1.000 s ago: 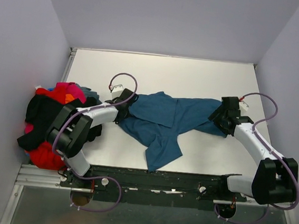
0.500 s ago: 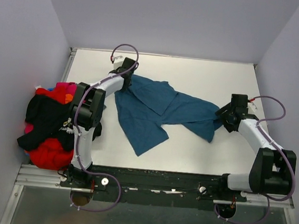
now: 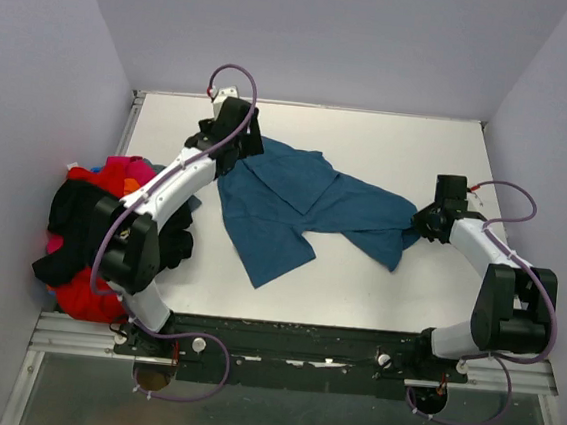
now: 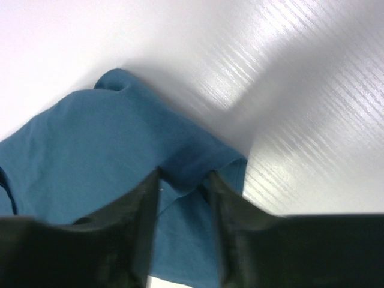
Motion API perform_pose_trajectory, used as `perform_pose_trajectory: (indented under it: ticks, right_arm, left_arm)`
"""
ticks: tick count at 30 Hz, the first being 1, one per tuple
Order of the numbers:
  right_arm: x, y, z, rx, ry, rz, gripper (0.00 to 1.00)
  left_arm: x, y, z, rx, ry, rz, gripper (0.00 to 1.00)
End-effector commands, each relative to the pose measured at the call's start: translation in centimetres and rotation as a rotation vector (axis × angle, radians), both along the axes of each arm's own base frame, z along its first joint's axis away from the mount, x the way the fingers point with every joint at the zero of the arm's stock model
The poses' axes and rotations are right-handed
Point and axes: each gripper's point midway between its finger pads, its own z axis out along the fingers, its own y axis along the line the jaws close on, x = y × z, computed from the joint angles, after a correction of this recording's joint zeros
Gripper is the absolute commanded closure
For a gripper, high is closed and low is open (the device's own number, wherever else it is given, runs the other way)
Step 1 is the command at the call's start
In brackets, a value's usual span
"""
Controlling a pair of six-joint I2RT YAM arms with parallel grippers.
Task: Fold and stack the t-shirts
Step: Flatten out the tshirt
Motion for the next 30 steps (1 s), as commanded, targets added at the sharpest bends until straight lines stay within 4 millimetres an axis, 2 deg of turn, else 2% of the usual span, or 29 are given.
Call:
perform_pose_trajectory:
  ticks: [1,3,4,7,8,11,14,16,20,30]
  right_arm:
    - [1.2,-0.6,0.7,-0.005,-0.049,-0.041,0.99]
    - [1.5,-0.3,1.0,0.003,-0.055,-0.023,0.99]
    - [1.6,-0.1,1.4,0.008,-0.066,-0.016,0.99]
    - [2.3,0.5,3.8,-0.006,-0.159,0.026,0.99]
    - [2.3,1.7,4.5,-0.012,-0.184,0.063,0.99]
    - [2.9,3.1,6.5,-0.007,-0.238,0.117,0.99]
    - [2.9,3.7,7.0,-0.006,-0.25,0.143,0.99]
    - [2.5,3.8,6.5,-0.016,-0.255,0.144,0.99]
    - [2.2,3.7,6.3,-0.026,-0.301,0.144,0.99]
    - [2.0,3.9,6.6,-0.029,-0.339,0.16,0.99]
  left_arm:
    - [-9.1,-3.8,0.2,-0.024,0.072,-0.141,0.1]
    - [-13.2,-5.5,-0.9,-0.049,0.101,-0.206,0.11]
    - [-15.6,-6.1,-2.8,-0.056,0.152,-0.246,0.13]
    - [-20.6,-6.9,-4.9,-0.072,0.211,-0.329,0.16]
    - [-22.0,-7.1,-5.1,-0.068,0.214,-0.353,0.16]
    - [-25.1,-7.3,-6.1,-0.064,0.24,-0.407,0.14]
    - [-27.0,-6.4,-7.6,-0.055,0.305,-0.374,0.15]
    - [-28.0,-5.9,-8.7,-0.053,0.335,-0.352,0.16]
    - [-29.6,-6.6,-10.7,-0.11,0.37,-0.372,0.16]
    - [-30.2,-7.9,-13.3,-0.105,0.421,-0.394,0.15]
